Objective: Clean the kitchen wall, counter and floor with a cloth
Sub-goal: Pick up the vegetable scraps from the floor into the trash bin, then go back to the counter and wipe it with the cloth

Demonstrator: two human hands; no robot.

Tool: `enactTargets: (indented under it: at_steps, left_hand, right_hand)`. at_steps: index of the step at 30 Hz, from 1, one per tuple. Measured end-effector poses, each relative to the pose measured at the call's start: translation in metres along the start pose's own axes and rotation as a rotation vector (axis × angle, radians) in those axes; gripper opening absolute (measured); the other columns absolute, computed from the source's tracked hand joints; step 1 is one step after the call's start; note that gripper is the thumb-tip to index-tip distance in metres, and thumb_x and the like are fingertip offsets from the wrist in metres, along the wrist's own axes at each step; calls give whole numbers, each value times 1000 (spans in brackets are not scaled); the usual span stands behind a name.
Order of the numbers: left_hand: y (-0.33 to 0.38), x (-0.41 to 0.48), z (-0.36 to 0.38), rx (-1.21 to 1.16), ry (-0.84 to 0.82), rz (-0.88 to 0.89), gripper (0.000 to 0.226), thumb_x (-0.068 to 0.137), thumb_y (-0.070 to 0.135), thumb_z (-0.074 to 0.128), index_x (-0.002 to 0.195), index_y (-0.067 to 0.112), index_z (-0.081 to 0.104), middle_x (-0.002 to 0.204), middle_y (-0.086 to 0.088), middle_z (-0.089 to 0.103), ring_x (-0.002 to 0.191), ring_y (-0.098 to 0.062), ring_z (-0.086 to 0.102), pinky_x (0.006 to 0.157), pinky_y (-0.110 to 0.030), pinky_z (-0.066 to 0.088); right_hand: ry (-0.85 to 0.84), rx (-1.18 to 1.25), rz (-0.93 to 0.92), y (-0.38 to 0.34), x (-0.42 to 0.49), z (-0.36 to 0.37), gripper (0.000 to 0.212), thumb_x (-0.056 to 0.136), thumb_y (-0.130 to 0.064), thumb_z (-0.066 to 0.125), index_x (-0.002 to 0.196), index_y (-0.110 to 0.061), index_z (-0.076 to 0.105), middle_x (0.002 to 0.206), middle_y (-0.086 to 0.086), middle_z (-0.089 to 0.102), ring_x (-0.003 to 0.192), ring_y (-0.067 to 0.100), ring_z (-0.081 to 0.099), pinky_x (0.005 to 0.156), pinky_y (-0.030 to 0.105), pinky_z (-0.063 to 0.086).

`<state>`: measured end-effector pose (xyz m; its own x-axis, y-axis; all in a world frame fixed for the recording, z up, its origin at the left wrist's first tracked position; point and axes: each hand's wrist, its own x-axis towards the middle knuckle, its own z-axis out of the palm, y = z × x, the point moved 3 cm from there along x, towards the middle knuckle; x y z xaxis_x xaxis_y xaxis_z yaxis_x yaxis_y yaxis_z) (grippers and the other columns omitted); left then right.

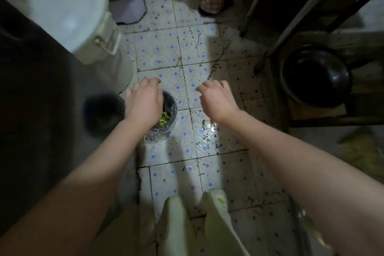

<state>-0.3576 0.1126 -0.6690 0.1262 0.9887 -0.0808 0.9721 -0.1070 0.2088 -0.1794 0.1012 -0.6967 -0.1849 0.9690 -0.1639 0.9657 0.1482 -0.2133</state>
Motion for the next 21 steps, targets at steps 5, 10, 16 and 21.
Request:
enactTargets:
  at_steps: [5,10,16,21]
  left_hand:
    - [17,-25,-123,17,3,-8,34,97,22,40,128,14,50,125,-13,56,112,-34,51,91,-42,35]
    - [23,-38,-230,83,61,-16,32,97,23,40,126,13,51,122,-14,56,110,-34,52,88,-41,37]
    - [19,-49,-340,75,184,-51,32,97,25,40,123,13,54,121,-12,57,109,-33,53,88,-42,38]
    - [-11,-66,-413,100,249,-128,34,98,25,38,127,15,51,125,-11,56,112,-32,52,89,-42,38]
  right_hand:
    - [21,65,74,-32,-32,-126,33,89,-5,48,119,-15,58,117,5,59,113,24,50,100,40,30]
    - [94,196,134,-72,-55,-233,36,93,-12,47,128,-18,55,126,2,57,120,21,48,101,39,30]
    - [122,159,28,-116,-70,-325,37,94,-14,45,130,-20,52,129,1,55,123,21,45,103,40,28]
    - [127,94,-86,-156,-65,-383,39,94,-11,43,131,-21,52,130,3,54,124,24,43,104,42,29]
